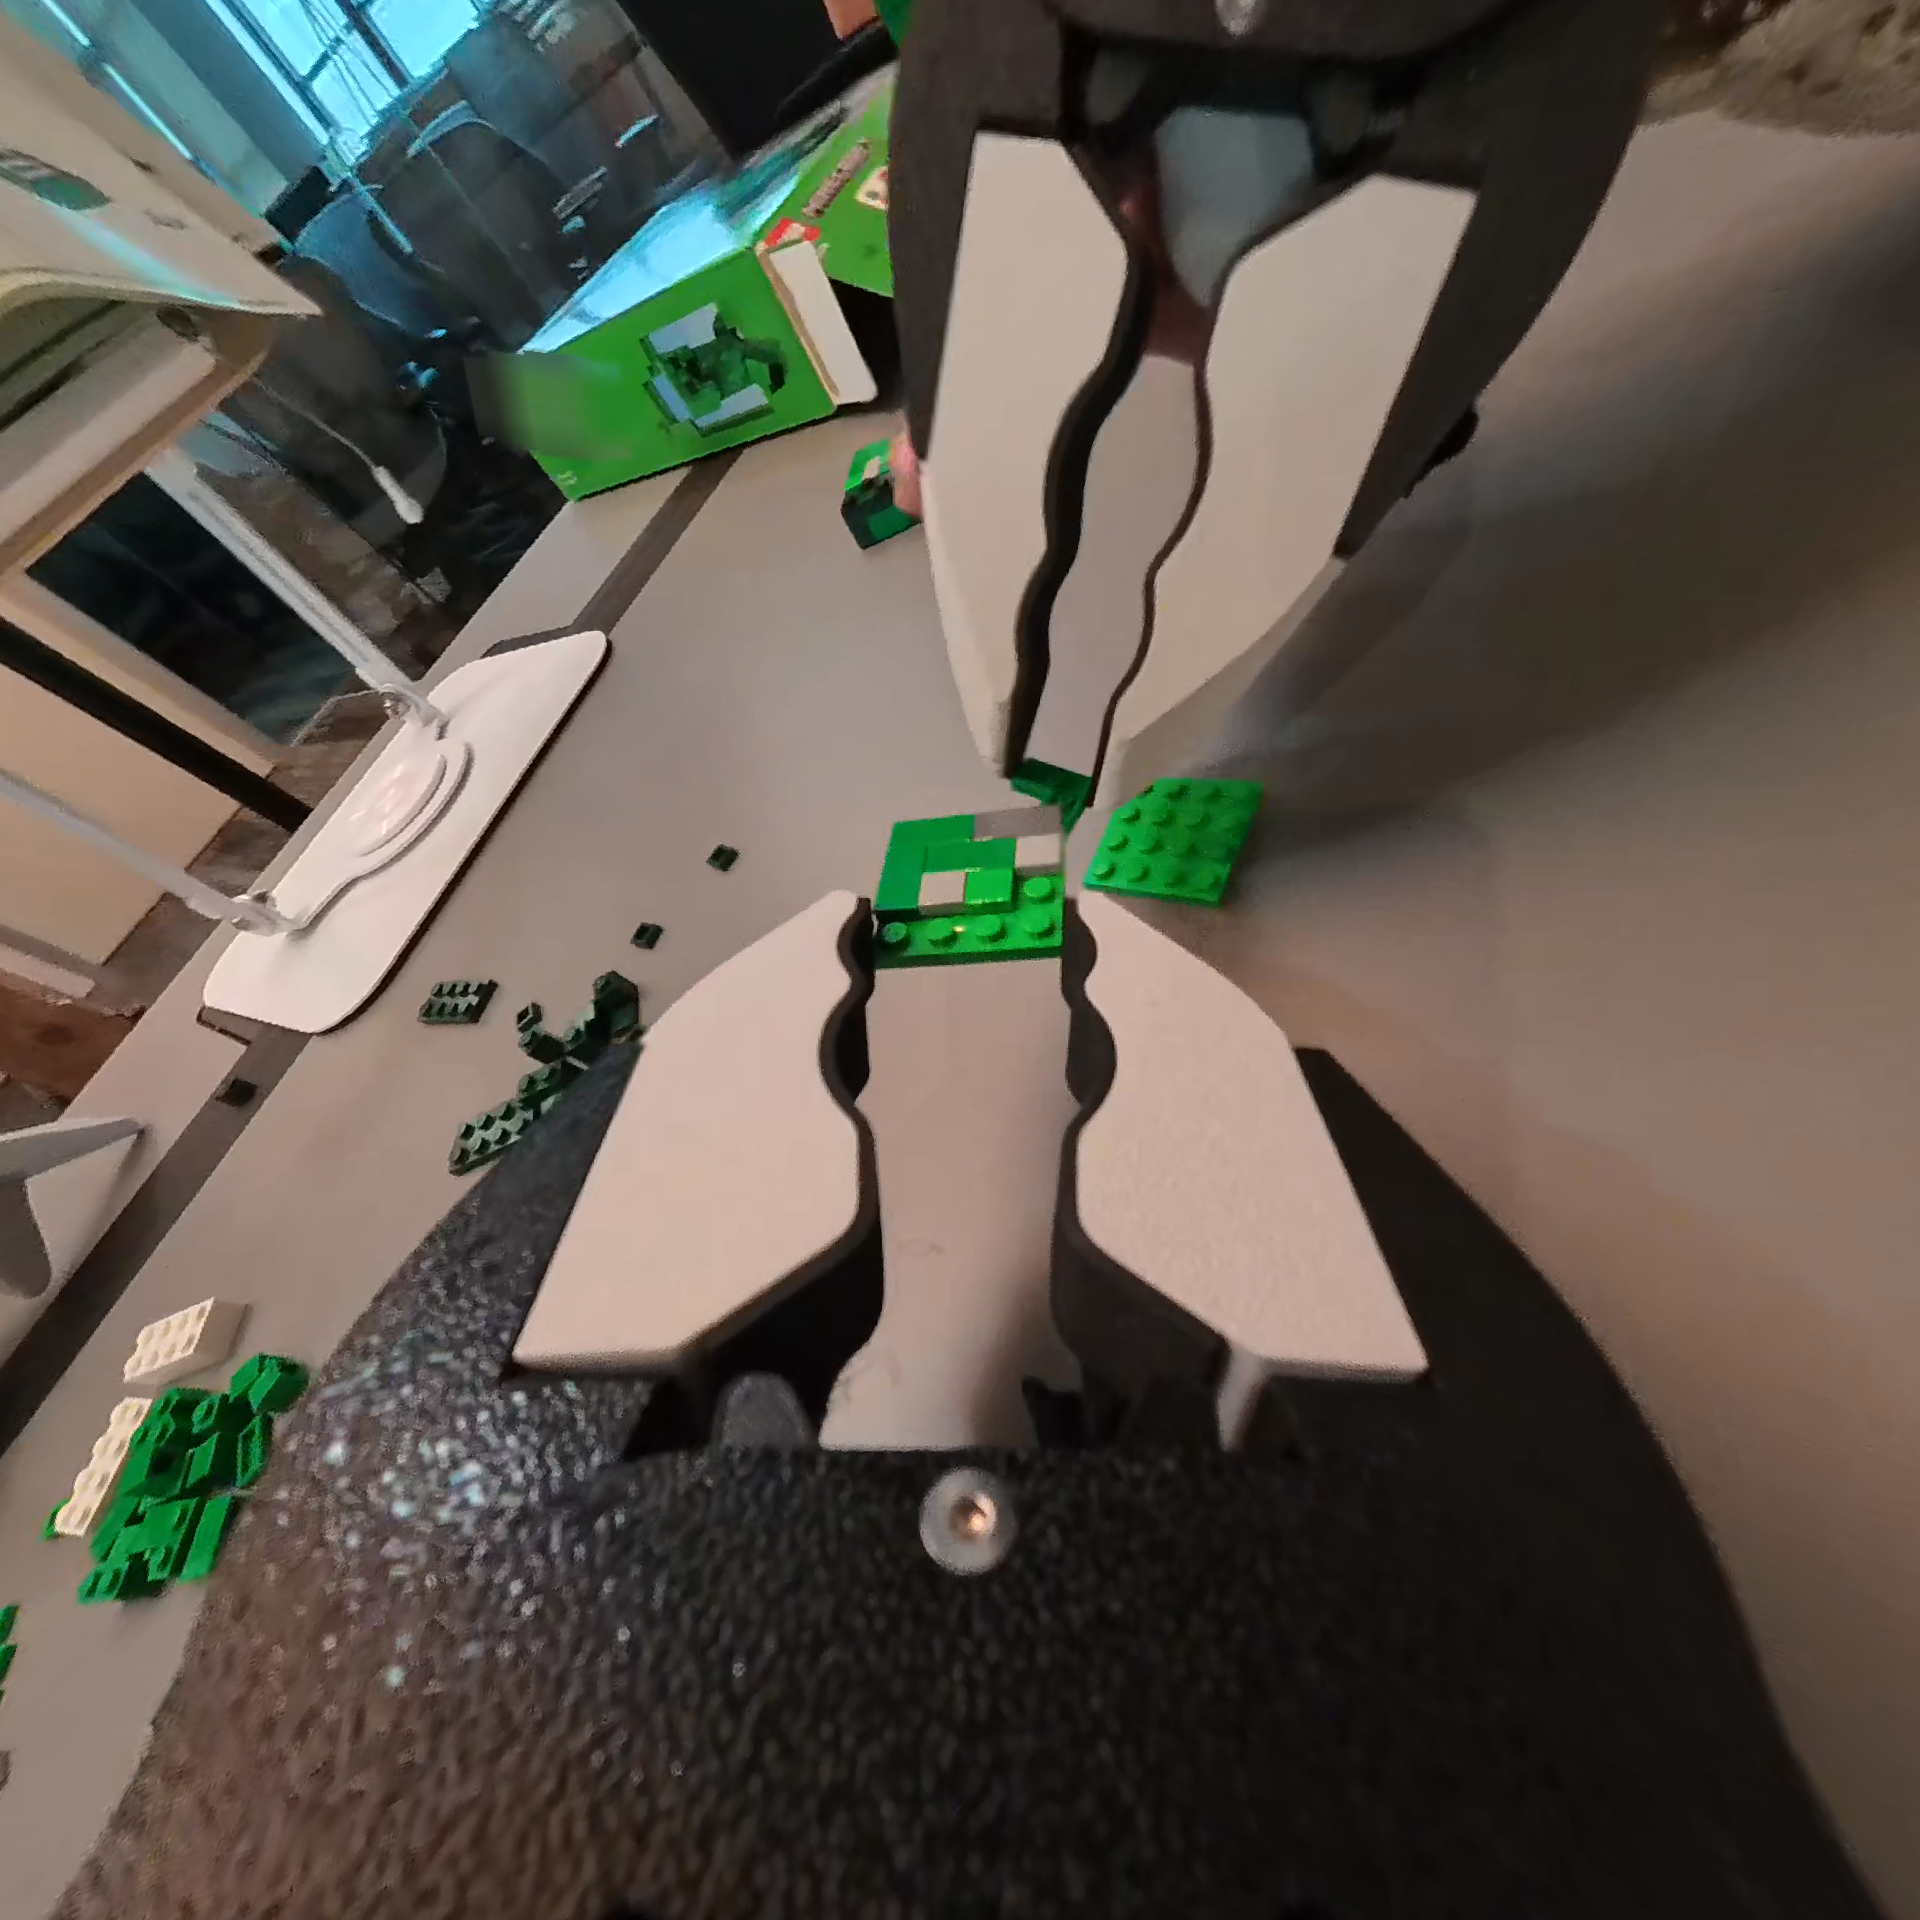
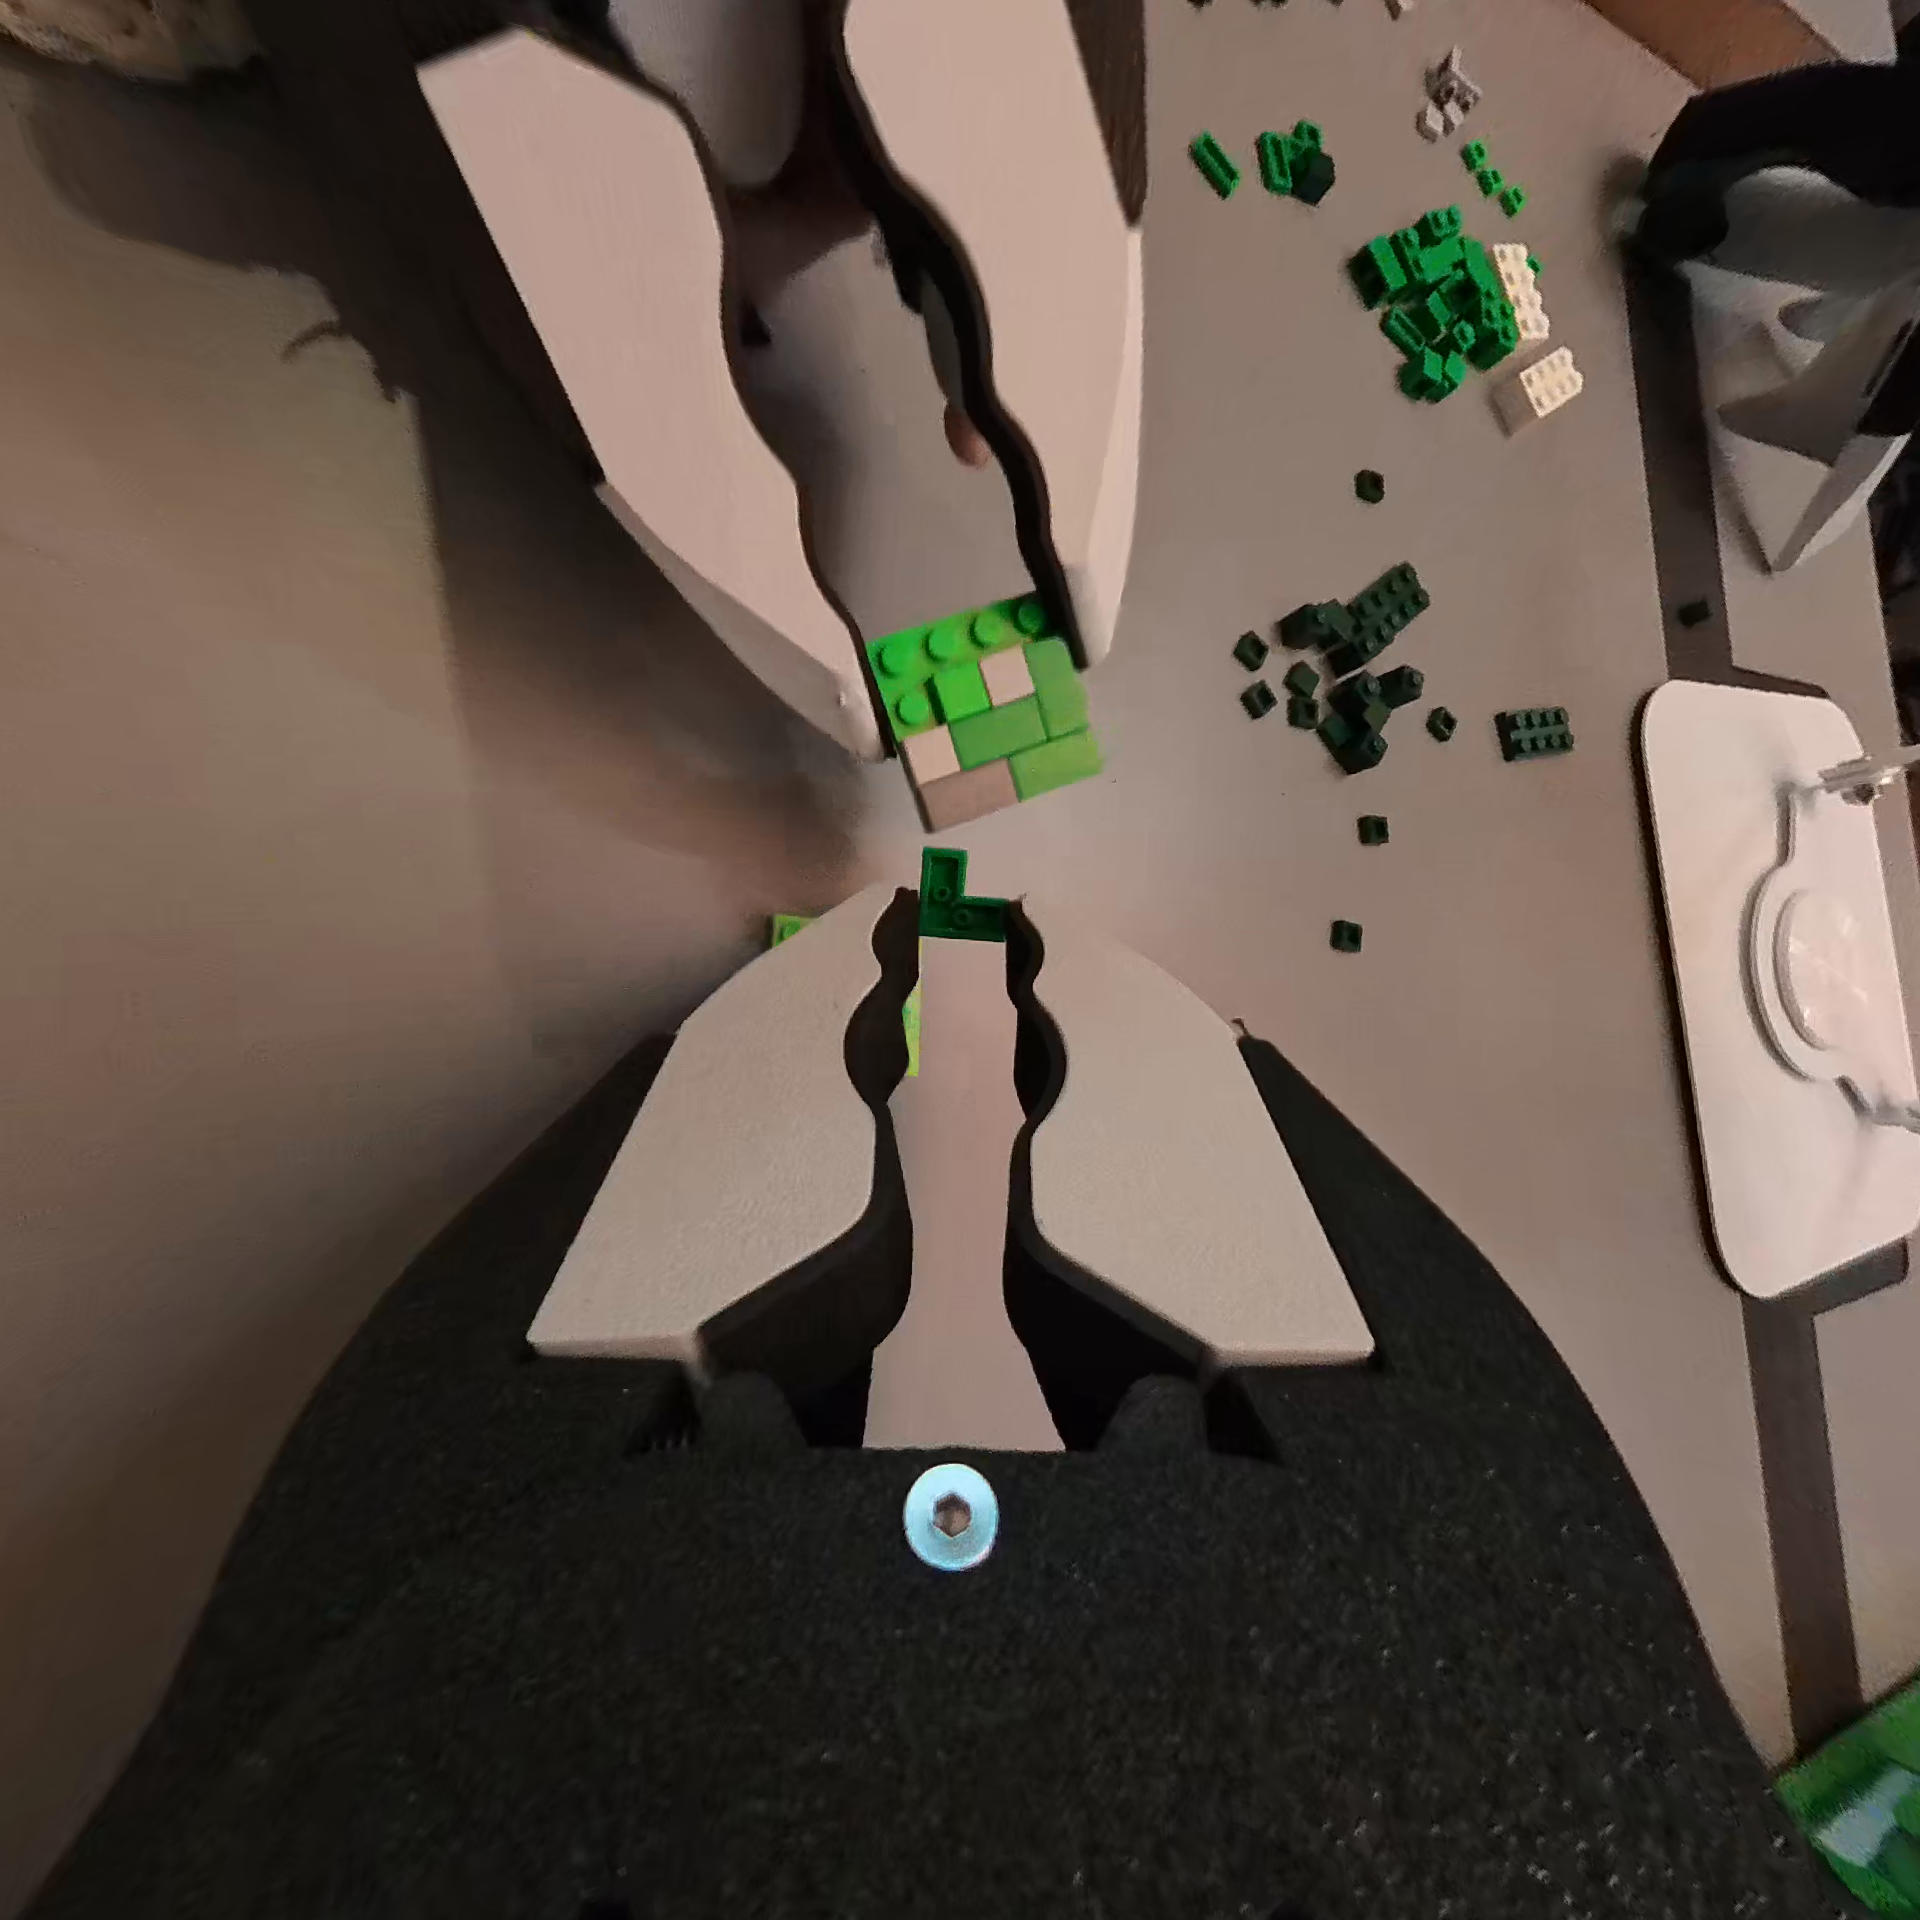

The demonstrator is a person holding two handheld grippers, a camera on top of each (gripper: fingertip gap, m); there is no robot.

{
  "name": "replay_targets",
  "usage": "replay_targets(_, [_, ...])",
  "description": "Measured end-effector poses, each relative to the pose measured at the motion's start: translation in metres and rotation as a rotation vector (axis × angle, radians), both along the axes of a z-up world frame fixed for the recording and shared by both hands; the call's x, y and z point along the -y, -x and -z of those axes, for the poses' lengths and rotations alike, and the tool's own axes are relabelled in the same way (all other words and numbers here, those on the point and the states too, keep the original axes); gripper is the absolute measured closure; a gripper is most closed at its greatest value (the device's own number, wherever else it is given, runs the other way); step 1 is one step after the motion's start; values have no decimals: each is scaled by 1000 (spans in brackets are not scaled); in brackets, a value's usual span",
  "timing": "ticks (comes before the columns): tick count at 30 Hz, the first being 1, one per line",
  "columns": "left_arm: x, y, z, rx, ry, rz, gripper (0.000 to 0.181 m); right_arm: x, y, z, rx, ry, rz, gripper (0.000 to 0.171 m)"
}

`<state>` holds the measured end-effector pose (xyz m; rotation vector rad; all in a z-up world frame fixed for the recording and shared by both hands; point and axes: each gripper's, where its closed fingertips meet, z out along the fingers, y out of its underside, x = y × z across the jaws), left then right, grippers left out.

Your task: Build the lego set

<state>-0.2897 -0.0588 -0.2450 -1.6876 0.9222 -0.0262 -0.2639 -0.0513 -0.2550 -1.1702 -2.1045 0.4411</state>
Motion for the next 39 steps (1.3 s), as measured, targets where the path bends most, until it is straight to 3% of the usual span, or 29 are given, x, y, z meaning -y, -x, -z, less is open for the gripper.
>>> replay_targets(10, [3, -6, 6, -51, 2, 30, 146, 13, 1, -12, -48, 65, -34, 156])
replay_targets(11, [3, -7, 6, -53, 1, 36, 146, 14, 2, -12, -52, 66, -35, 164])
replay_targets(14, [5, -10, 6, -57, -2, 48, 146, 15, 4, -12, -55, 65, -42, 165])
replay_targets(17, [3, -8, 5, -52, -9, 24, 146, 7, -2, -9, -25, 43, -13, 164])
replay_targets(26, [2, -6, 4, -47, -13, 11, 146, -3, -43, 14, 109, 226, 128, 149])
replay_targets(34, [2, -7, 4, -46, -11, 15, 146, -6, -47, 26, 137, 251, 119, 148])
replay_targets(39, [2, -8, 5, -51, -8, 19, 146, 19, -45, 16, 173, 338, 61, 154])
